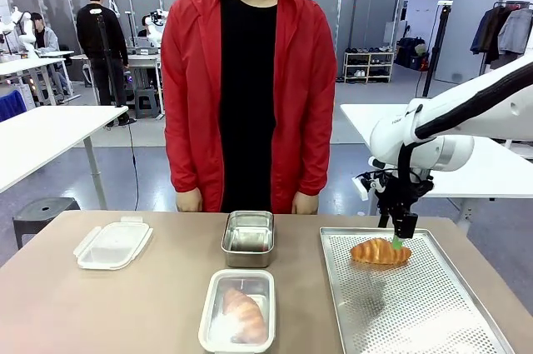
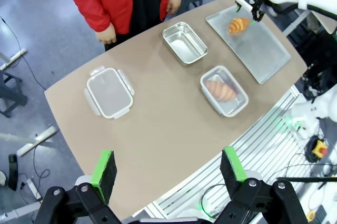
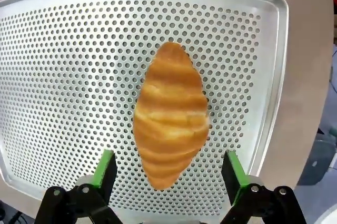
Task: Place the bread into the airtight container.
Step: Pick up a Butter Roll and place it into an empty Airtight Container.
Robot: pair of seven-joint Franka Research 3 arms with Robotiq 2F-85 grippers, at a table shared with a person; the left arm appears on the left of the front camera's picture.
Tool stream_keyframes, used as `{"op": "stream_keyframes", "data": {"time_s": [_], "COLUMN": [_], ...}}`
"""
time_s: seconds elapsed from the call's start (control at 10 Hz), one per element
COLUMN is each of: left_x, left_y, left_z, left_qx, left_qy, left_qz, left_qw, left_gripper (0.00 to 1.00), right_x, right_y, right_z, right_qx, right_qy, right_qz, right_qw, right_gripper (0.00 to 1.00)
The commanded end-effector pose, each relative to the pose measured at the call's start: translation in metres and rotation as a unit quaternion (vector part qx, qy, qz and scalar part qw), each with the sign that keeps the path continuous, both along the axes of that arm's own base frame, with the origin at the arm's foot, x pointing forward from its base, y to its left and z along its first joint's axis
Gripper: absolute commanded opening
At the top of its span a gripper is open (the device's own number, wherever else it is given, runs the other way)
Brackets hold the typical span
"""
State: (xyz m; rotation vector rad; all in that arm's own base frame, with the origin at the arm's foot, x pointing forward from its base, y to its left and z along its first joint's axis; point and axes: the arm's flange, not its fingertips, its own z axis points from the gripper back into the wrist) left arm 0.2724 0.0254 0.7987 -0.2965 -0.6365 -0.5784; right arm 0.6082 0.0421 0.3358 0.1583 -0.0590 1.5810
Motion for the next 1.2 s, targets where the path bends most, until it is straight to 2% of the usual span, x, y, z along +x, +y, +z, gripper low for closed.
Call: {"op": "stream_keyframes", "data": {"time_s": [0.0,0.3,0.5,0.8,1.1], "left_x": [0.000,0.000,0.000,0.000,0.000], "left_y": [0.000,0.000,0.000,0.000,0.000], "left_z": [0.001,0.001,0.001,0.001,0.001], "left_qx": [0.000,0.000,0.000,0.000,0.000], "left_qy": [-0.006,-0.006,-0.006,-0.006,-0.006], "left_qz": [-0.009,-0.009,-0.009,-0.009,-0.009], "left_qw": [1.000,1.000,1.000,1.000,1.000], "left_gripper": [1.00,1.00,1.00,1.00,1.00], "right_x": [0.005,0.003,-0.009,-0.023,-0.025], "right_y": [0.001,0.006,0.007,0.008,0.009], "right_z": [0.000,-0.018,-0.025,-0.043,-0.040], "right_qx": [-0.006,-0.009,0.000,-0.003,-0.008], "right_qy": [0.006,0.020,0.025,0.016,0.001], "right_qz": [0.003,-0.002,0.001,-0.016,-0.019], "right_qw": [1.000,1.000,1.000,1.000,1.000], "right_gripper": [1.00,1.00,1.00,1.00,0.72]}}
